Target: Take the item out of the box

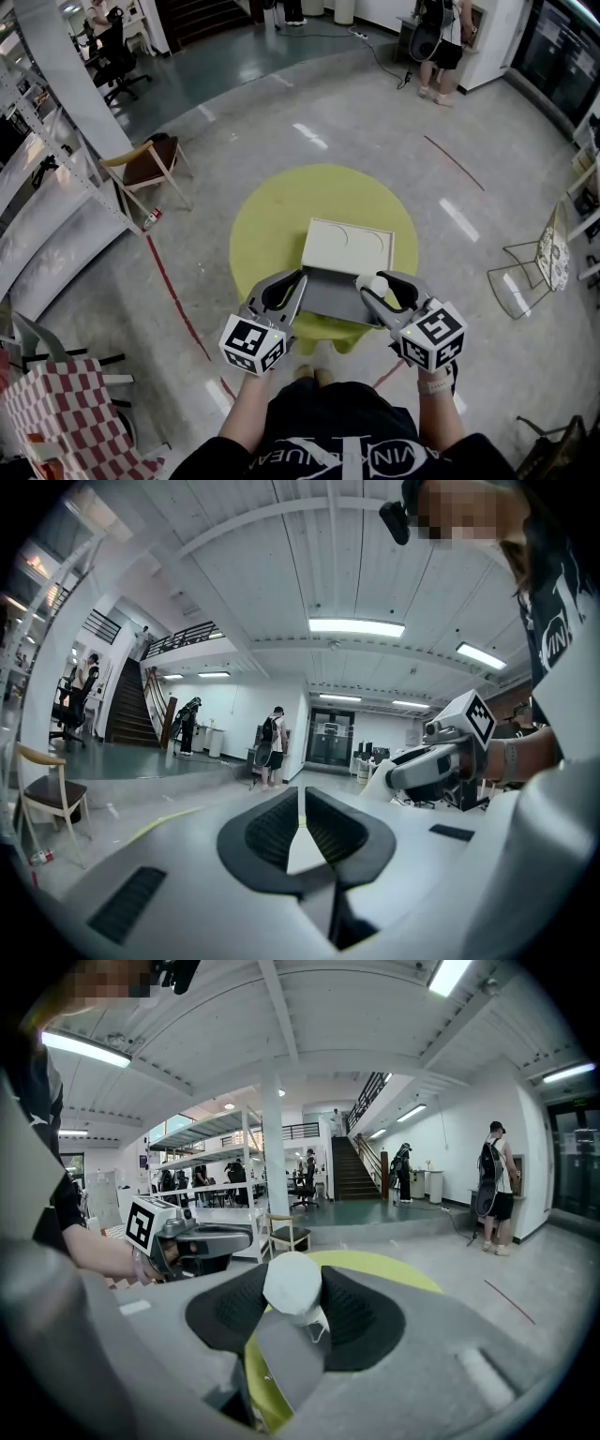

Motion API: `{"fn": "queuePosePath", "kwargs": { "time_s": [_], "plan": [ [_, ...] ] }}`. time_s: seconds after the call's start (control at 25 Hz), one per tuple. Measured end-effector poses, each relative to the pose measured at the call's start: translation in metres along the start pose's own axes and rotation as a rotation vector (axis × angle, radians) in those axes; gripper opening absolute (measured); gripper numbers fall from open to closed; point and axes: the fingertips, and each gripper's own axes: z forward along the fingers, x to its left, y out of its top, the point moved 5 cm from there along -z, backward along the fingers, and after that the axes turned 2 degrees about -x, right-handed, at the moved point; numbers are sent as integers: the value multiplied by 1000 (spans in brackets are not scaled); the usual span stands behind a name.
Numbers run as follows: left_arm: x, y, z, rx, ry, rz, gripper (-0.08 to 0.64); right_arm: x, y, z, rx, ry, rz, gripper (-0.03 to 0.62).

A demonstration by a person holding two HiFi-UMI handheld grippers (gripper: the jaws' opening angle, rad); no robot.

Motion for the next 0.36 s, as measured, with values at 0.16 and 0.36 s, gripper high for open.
{"fn": "queuePosePath", "kwargs": {
  "time_s": [0.16, 0.36],
  "plan": [
    [2, 0, 1, 4, 4, -1, 26, -1, 1, 2, -1, 3, 3, 175],
    [7, -1, 0, 9, 12, -3, 26, -3, 0, 7, 0, 6, 5, 176]
  ]
}}
